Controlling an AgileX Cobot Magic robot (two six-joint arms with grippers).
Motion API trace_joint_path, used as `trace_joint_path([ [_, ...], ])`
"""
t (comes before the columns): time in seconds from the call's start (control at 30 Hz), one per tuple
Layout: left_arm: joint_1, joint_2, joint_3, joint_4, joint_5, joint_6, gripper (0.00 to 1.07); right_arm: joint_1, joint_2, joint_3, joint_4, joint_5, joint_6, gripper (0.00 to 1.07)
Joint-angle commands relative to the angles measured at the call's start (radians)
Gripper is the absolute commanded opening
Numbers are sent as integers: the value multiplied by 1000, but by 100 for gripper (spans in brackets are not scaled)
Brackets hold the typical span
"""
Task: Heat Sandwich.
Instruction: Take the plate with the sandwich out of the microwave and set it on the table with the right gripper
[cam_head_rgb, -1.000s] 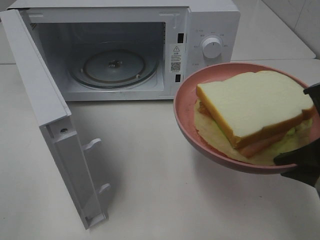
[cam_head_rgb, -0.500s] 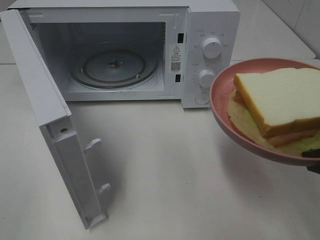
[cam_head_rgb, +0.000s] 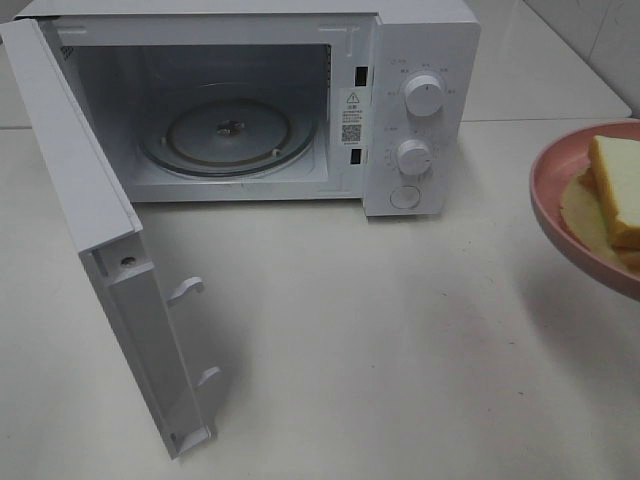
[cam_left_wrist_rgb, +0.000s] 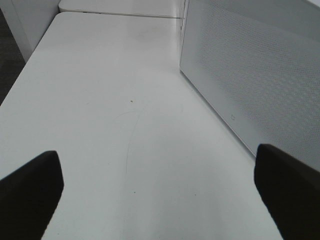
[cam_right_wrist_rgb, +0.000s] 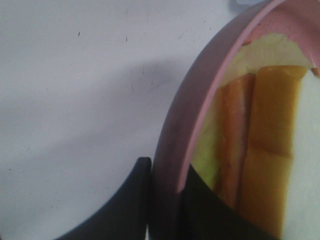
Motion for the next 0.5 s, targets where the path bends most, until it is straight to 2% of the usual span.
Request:
trace_joint_path([
  [0.03,1,-20,3,1,-12,0,98,-1,10,-4,-83,41,145,0],
  [0.07,1,-20,3,1,-12,0,98,-1,10,-4,-83,41,145,0],
  [0.2,1,-20,3,1,-12,0,98,-1,105,-4,-167,96,397,0],
  [0.5,1,-20,3,1,-12,0,98,-1,283,-6,-248,81,786,0],
])
